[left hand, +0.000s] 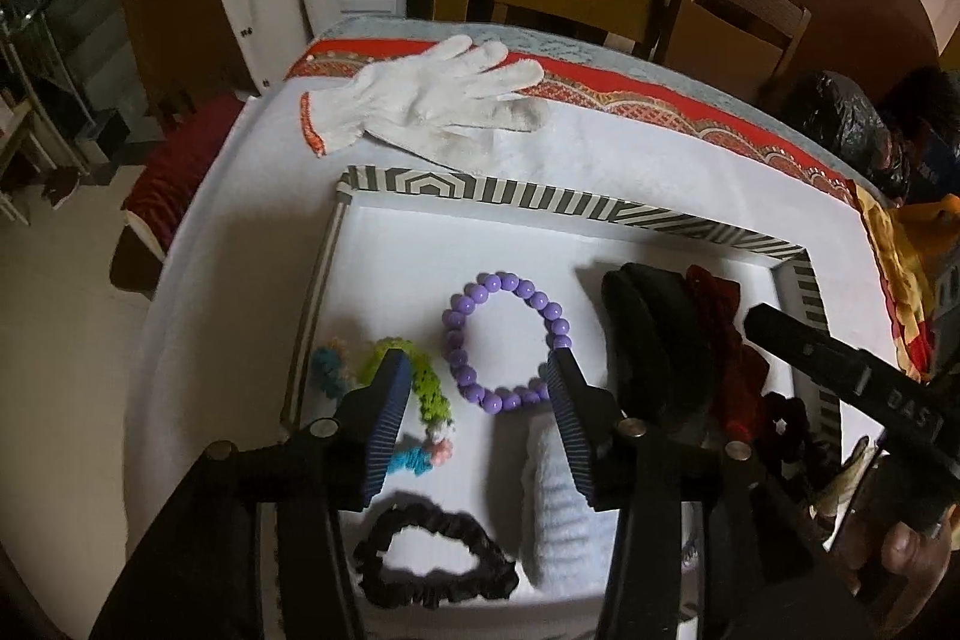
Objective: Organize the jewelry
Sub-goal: 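Open the left tool to drop the purple bracelet while the right tool releases the red bow into the tray, then withdraw both tools toward the orange crystal bracelet and multicolour bead bracelet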
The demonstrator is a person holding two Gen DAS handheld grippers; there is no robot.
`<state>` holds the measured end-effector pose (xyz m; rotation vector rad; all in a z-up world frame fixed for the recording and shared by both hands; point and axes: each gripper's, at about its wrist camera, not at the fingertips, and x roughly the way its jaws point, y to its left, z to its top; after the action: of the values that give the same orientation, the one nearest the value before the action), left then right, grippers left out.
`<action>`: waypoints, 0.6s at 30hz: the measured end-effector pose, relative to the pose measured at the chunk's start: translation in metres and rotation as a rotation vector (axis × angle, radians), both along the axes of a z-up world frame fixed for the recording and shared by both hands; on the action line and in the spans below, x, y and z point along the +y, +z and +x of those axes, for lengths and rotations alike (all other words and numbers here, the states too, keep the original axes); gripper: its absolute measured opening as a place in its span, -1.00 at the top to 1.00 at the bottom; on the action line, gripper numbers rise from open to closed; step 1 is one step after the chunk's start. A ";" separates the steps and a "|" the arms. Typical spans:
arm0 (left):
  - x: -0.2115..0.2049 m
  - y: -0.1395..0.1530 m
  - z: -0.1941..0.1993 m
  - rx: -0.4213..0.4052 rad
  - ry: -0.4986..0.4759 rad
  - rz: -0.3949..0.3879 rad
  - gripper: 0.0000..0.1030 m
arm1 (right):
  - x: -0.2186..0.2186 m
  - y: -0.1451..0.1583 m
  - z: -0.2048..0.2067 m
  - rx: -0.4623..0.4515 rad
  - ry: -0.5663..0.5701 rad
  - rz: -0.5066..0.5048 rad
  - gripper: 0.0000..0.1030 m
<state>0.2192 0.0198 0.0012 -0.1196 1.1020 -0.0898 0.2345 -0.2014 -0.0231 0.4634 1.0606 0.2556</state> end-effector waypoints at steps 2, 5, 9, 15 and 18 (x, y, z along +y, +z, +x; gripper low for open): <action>-0.002 0.005 -0.007 -0.010 -0.001 0.011 0.01 | 0.001 0.008 -0.010 -0.014 0.014 -0.022 -0.05; -0.004 0.014 -0.020 -0.023 0.004 0.012 0.01 | 0.001 0.022 -0.031 -0.043 0.036 -0.067 -0.10; -0.009 0.023 -0.041 -0.039 0.009 0.007 0.01 | -0.001 0.035 -0.060 -0.080 0.051 -0.121 -0.18; -0.022 0.031 -0.079 -0.054 -0.015 0.011 0.01 | -0.011 0.043 -0.110 -0.089 0.084 -0.165 -0.21; -0.028 0.033 -0.101 -0.049 -0.028 0.006 0.01 | -0.022 0.045 -0.136 -0.086 0.080 -0.160 -0.21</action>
<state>0.1186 -0.0084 0.0341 -0.0960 1.0548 -0.1140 0.0986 -0.2235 0.0219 0.2642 1.0083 0.2574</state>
